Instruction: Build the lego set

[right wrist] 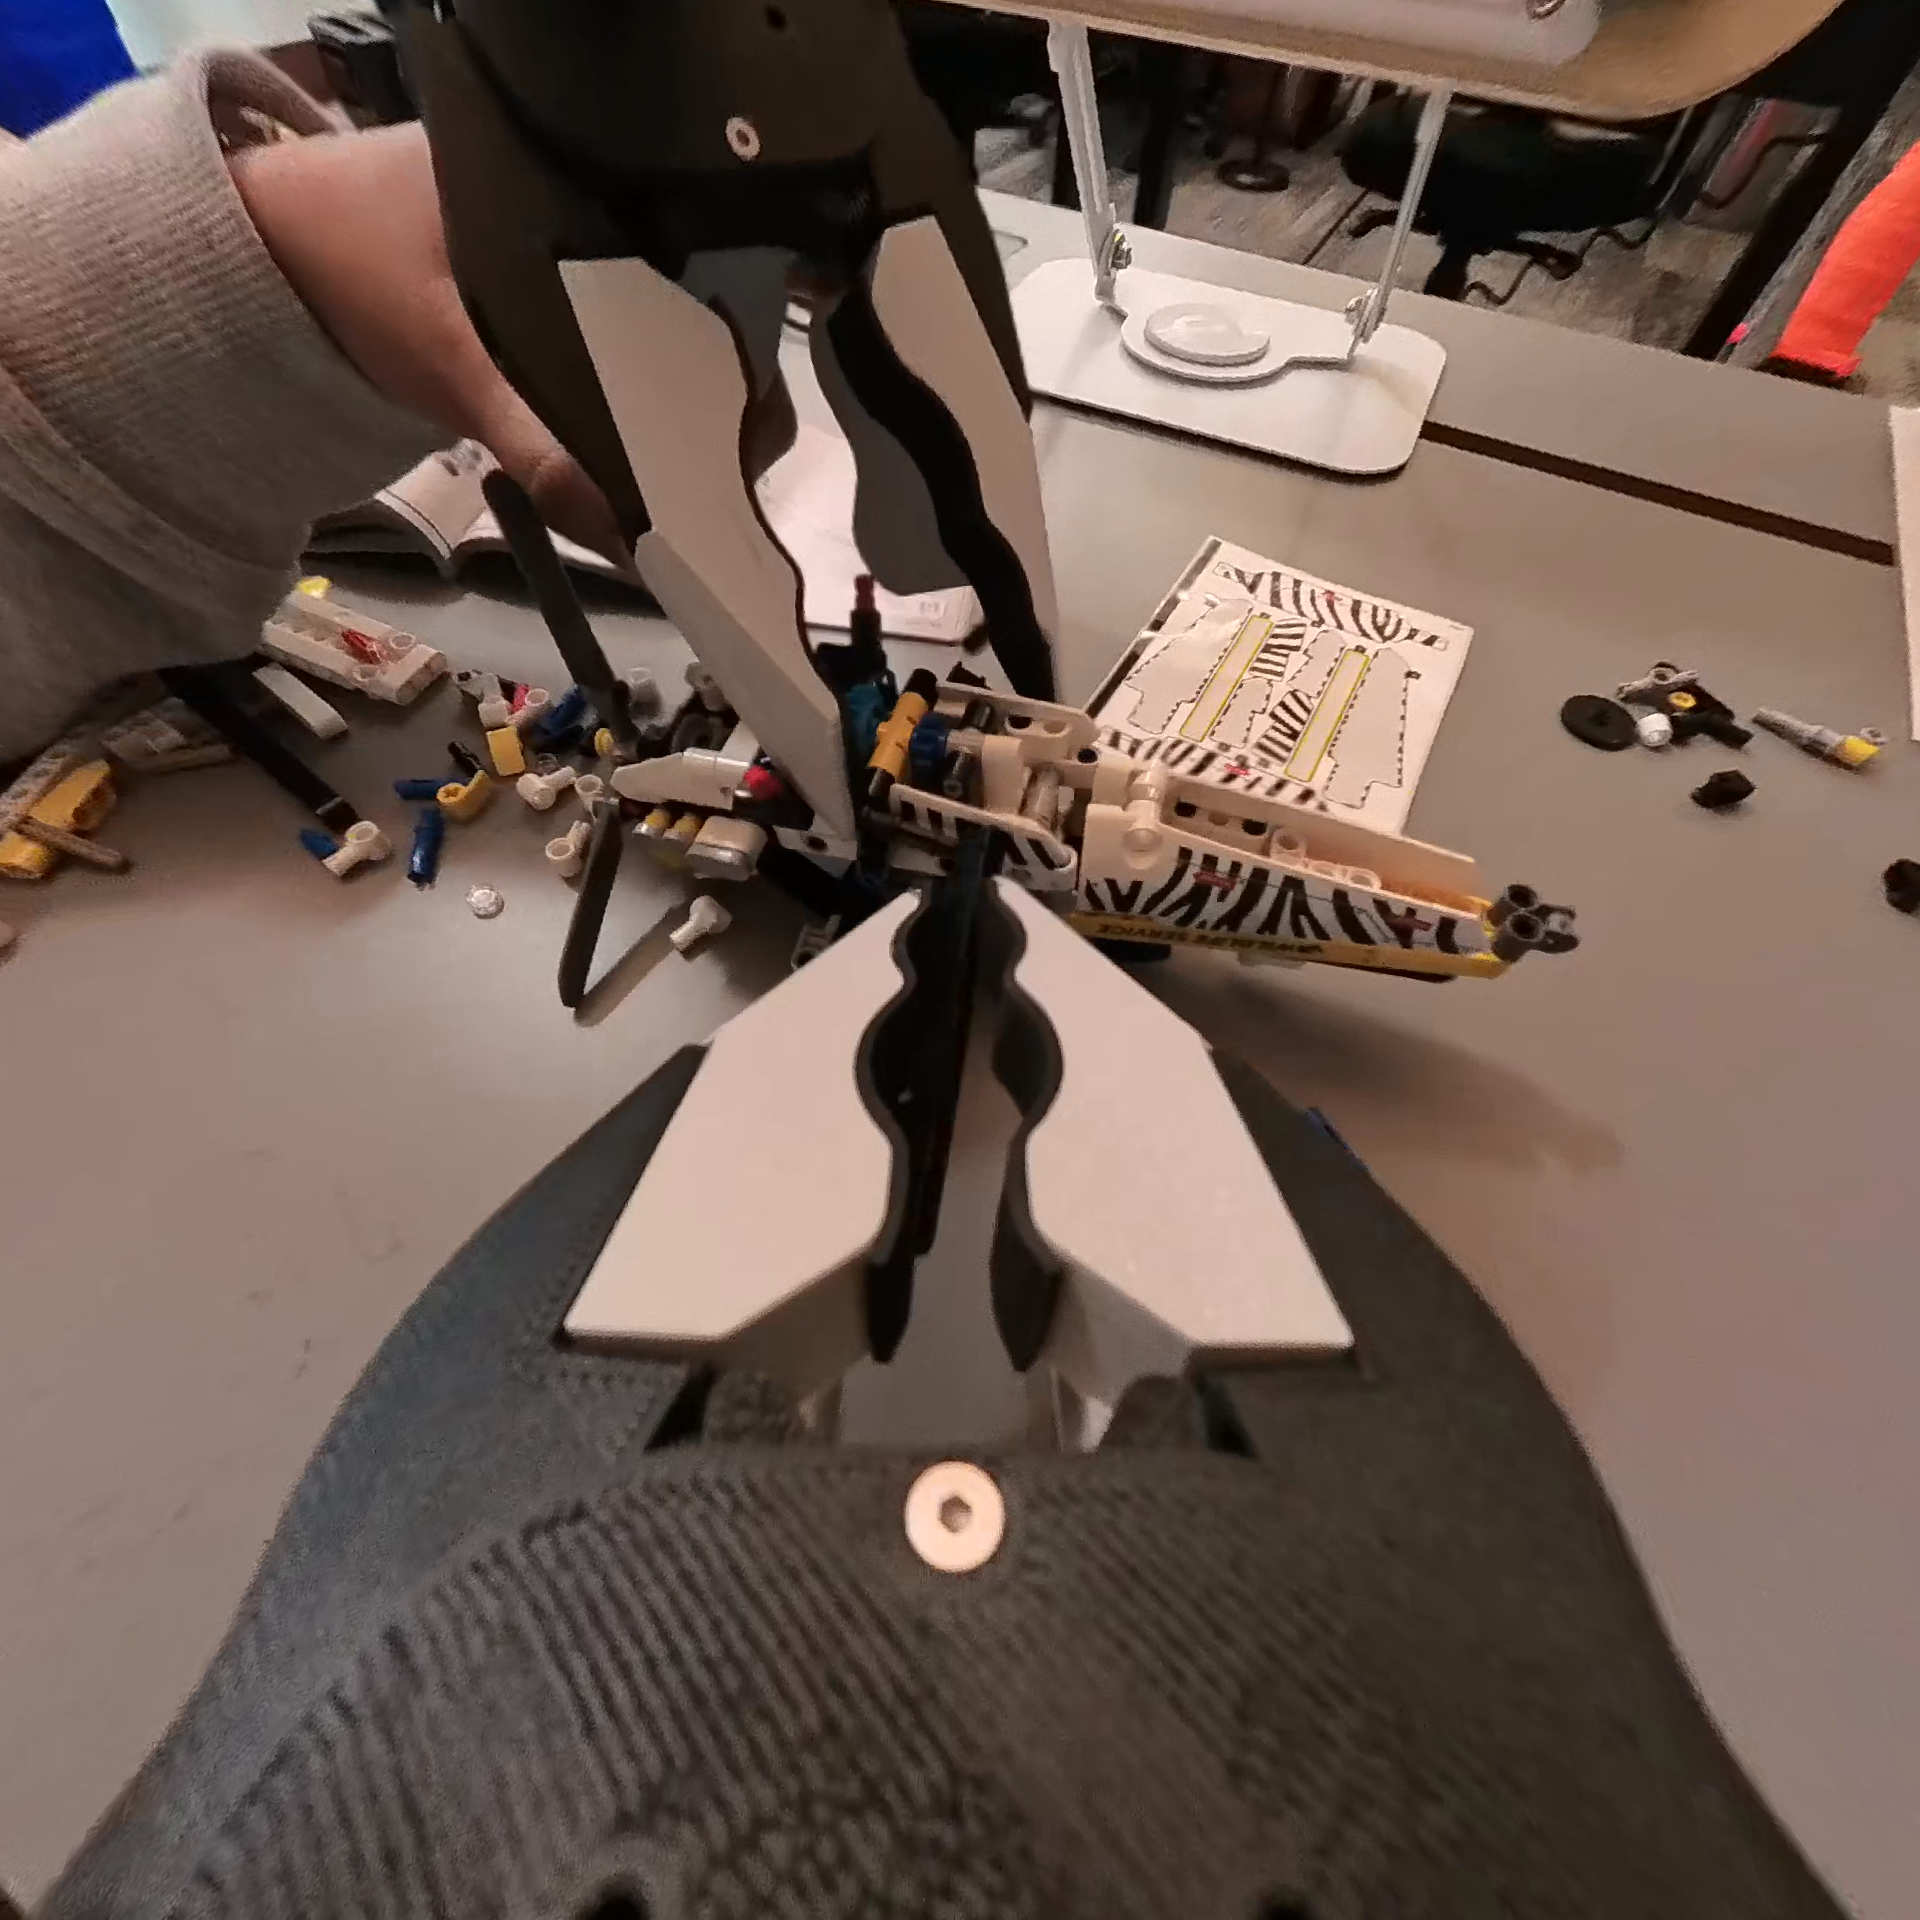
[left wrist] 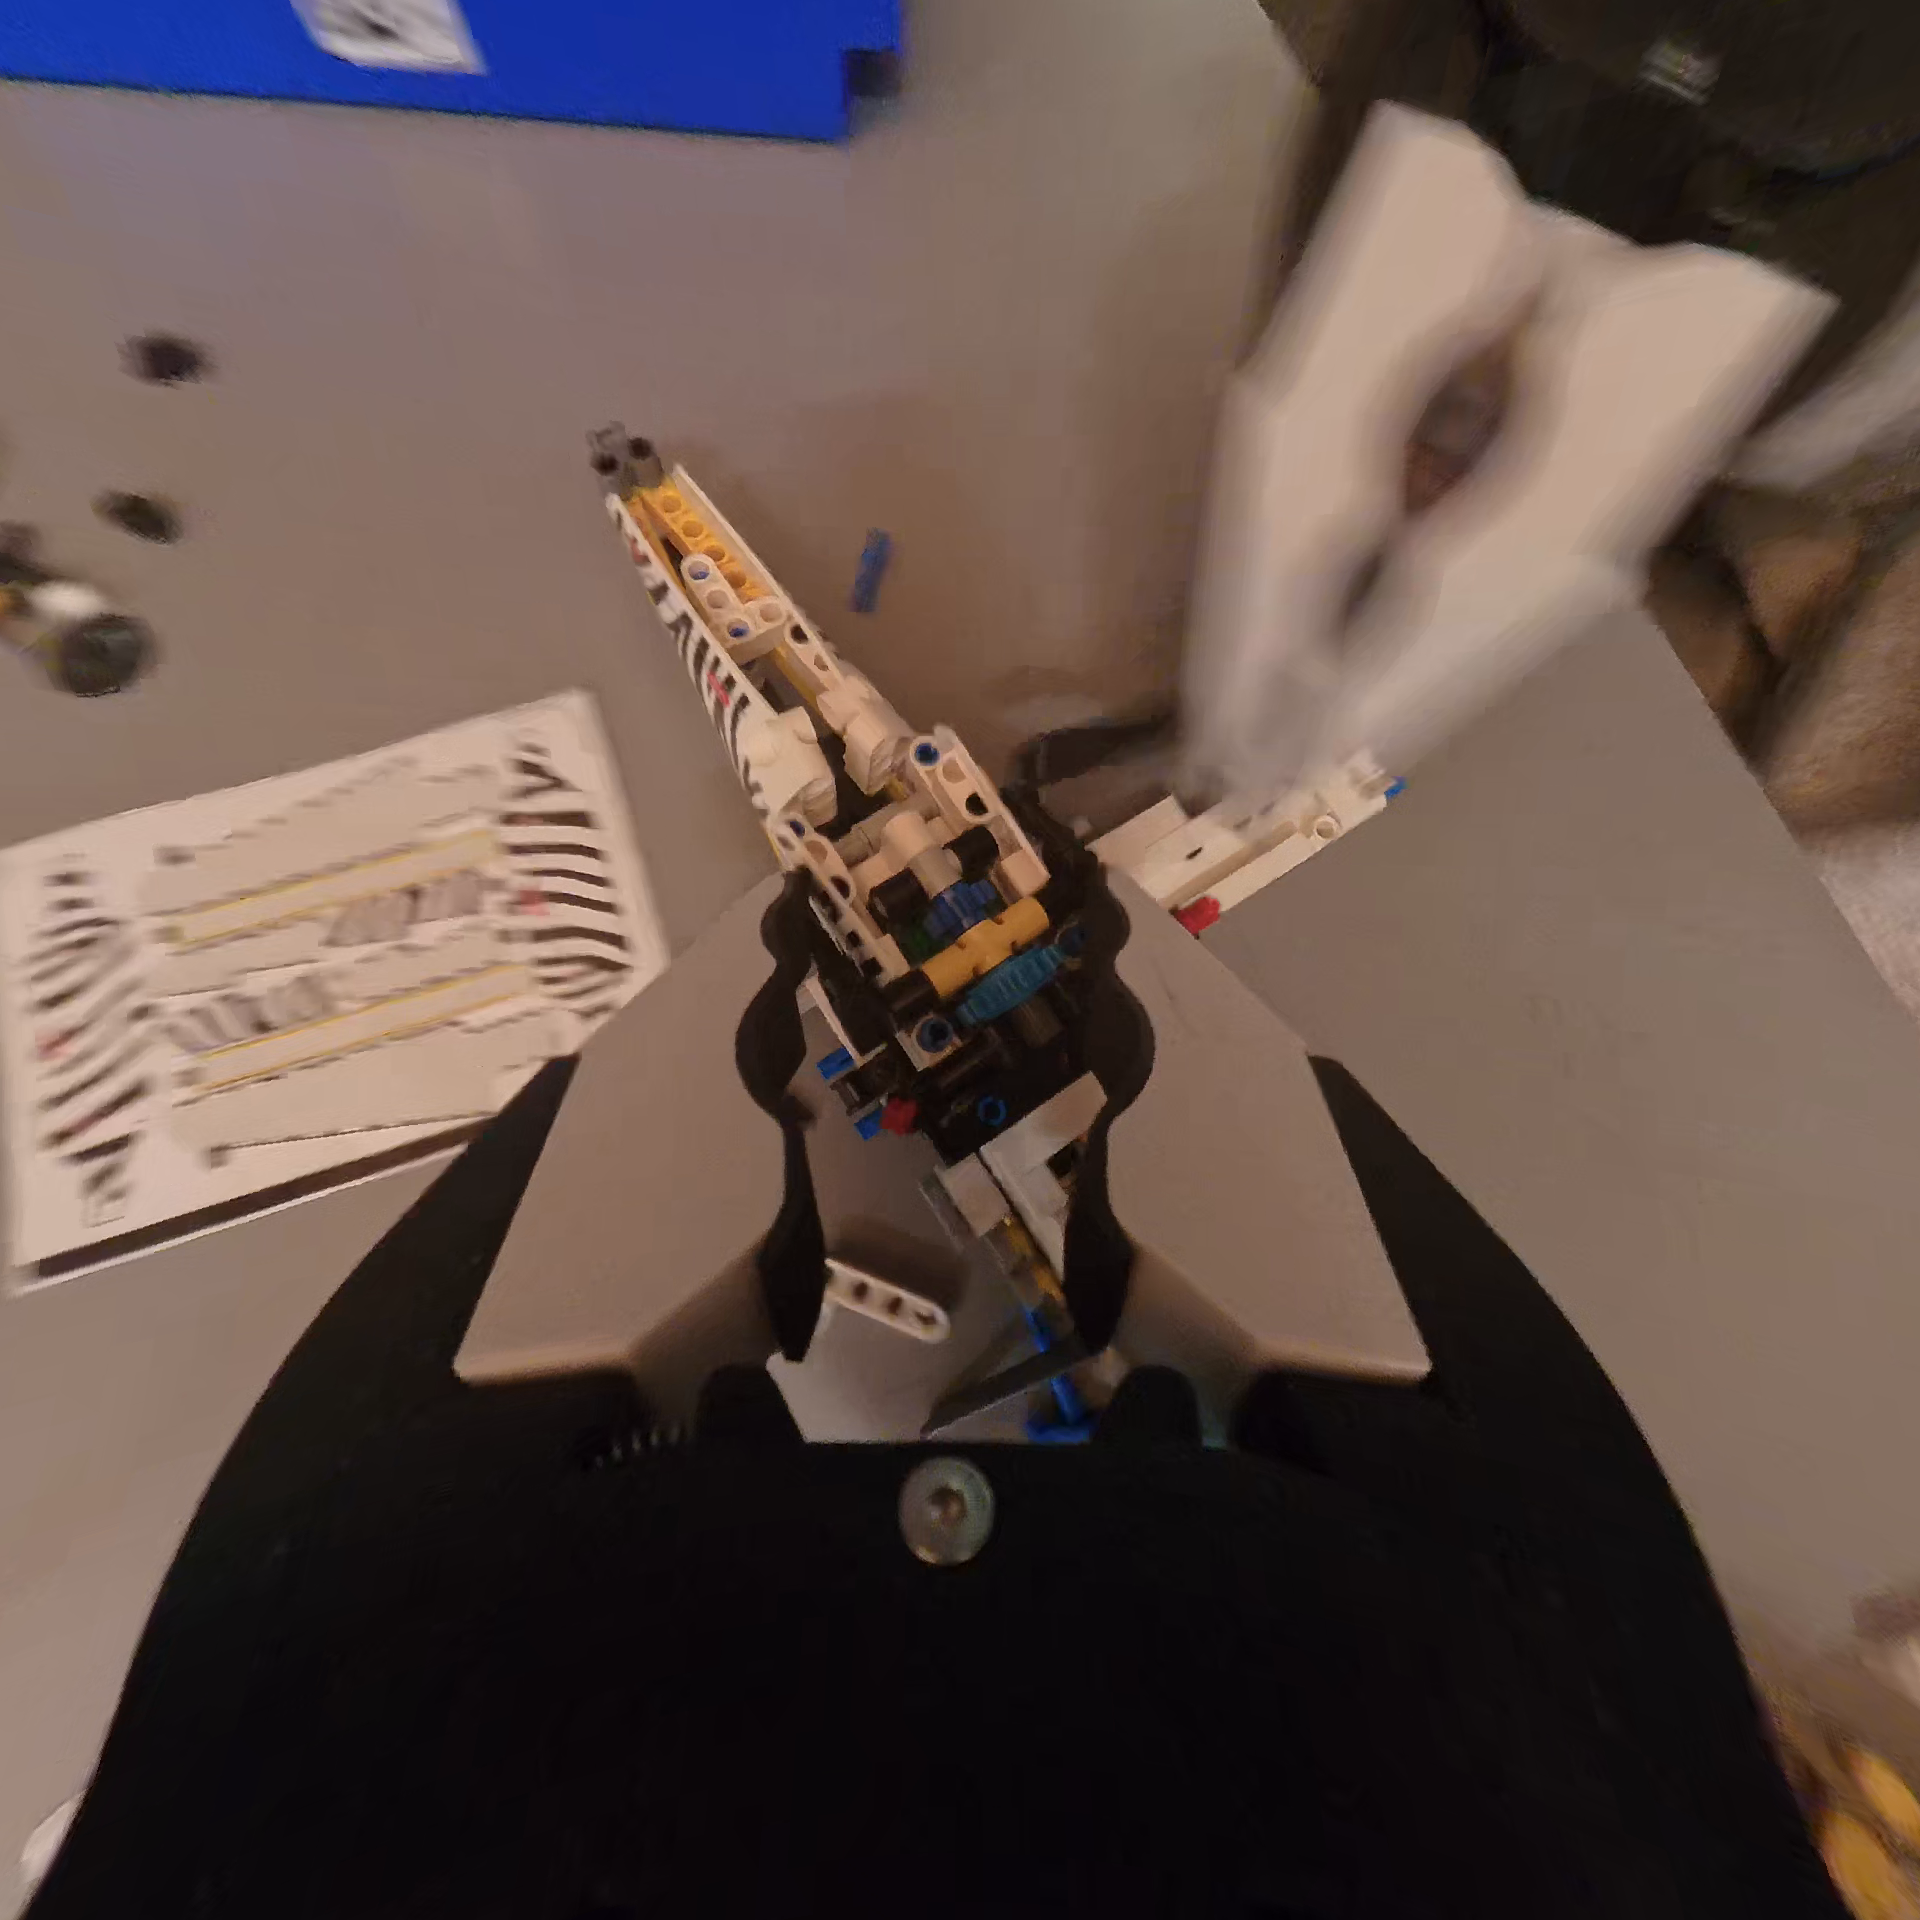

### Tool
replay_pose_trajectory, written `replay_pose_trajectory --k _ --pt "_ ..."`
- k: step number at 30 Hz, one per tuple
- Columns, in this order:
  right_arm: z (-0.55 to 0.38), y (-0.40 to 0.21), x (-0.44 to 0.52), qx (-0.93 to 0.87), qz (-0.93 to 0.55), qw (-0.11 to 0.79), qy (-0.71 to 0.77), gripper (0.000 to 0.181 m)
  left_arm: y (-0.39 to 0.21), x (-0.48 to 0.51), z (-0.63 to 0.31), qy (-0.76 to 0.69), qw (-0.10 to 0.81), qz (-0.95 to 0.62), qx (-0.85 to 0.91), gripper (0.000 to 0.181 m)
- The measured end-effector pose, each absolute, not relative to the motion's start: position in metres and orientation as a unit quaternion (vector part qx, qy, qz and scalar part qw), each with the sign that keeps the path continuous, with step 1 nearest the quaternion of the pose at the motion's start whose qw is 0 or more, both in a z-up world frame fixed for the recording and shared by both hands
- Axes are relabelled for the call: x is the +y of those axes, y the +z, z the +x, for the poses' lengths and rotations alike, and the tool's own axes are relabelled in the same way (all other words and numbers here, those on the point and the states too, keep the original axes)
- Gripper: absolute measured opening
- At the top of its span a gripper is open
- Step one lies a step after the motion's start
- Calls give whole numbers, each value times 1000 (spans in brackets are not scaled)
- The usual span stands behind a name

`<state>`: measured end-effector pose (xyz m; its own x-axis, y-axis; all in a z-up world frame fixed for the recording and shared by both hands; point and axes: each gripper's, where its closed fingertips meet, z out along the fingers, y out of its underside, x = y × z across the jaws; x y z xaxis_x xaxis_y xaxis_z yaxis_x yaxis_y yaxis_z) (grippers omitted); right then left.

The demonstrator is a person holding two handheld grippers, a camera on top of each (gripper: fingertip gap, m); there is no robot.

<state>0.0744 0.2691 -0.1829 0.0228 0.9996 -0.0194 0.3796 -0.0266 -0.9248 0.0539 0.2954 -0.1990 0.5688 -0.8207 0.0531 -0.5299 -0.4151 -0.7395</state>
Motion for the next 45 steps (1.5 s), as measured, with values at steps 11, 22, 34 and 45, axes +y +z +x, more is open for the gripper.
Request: replay_pose_trajectory --k 11,22,34,45 --pt "80 -148 286 -550 -631 421 350 0 -201 302 34 -168 347 -840 381 55" --pt "79 -211 276 -618 -636 365 283 40 -201 305 36 -187 359 -835 373 55" --pt "81 -228 272 -682 -613 268 296 23 -200 297 37 -205 340 -839 373 57" --pt "147 -161 290 -511 -659 387 393 14 -156 293 20 -208 388 -828 348 73"
